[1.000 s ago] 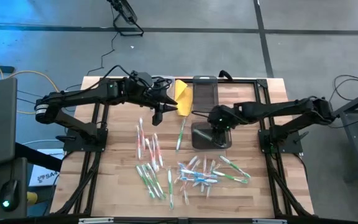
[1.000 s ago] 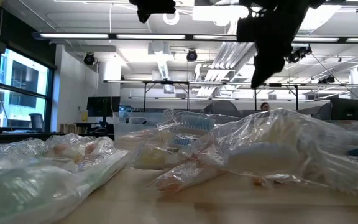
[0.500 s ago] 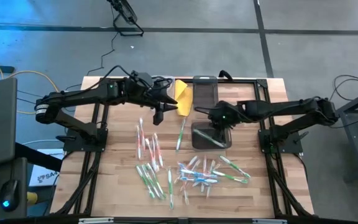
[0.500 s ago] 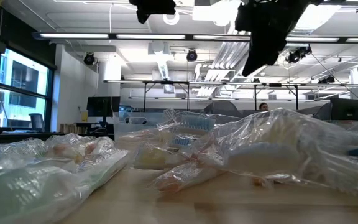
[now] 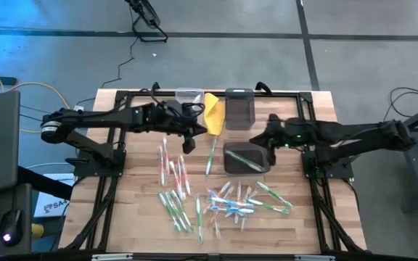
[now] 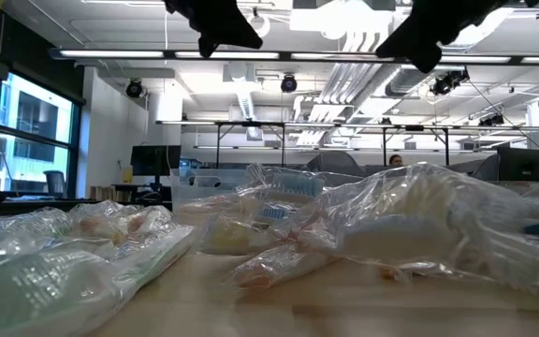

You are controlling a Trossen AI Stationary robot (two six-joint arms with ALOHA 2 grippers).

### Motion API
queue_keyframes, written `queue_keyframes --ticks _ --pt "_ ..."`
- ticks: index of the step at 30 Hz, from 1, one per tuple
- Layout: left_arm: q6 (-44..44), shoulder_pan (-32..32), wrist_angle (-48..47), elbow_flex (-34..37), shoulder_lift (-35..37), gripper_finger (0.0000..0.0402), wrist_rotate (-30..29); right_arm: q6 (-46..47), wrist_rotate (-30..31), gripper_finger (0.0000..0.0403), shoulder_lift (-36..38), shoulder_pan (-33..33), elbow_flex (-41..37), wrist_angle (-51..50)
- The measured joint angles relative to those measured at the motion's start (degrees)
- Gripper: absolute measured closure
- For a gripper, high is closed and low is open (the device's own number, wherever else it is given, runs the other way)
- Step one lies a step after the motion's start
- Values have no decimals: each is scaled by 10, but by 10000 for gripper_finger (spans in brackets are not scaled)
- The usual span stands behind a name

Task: Pick & Place Toothbrushes
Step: Put the green toothbrush into the bottom black transparent bin

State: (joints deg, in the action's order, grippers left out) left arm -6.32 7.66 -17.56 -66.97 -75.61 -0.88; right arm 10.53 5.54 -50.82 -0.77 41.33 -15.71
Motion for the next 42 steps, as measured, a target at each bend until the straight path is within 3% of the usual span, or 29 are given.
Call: queue_keyframes --ticks 4,17,28,34,42 --pt "-35 -13 20 23 0 397 -7 -15 -1 399 71 0 -48 47" --pt "-242 -57 25 42 -69 396 -132 -40 -9 399 231 0 -211 200" --pt "-445 -58 -14 42 -148 396 -153 -29 20 399 248 0 -259 241" --pt "-450 -58 -17 42 -161 396 -115 -32 20 399 248 0 -263 236" --pt "-457 -58 -20 42 -161 396 -115 -32 20 399 248 0 -263 219"
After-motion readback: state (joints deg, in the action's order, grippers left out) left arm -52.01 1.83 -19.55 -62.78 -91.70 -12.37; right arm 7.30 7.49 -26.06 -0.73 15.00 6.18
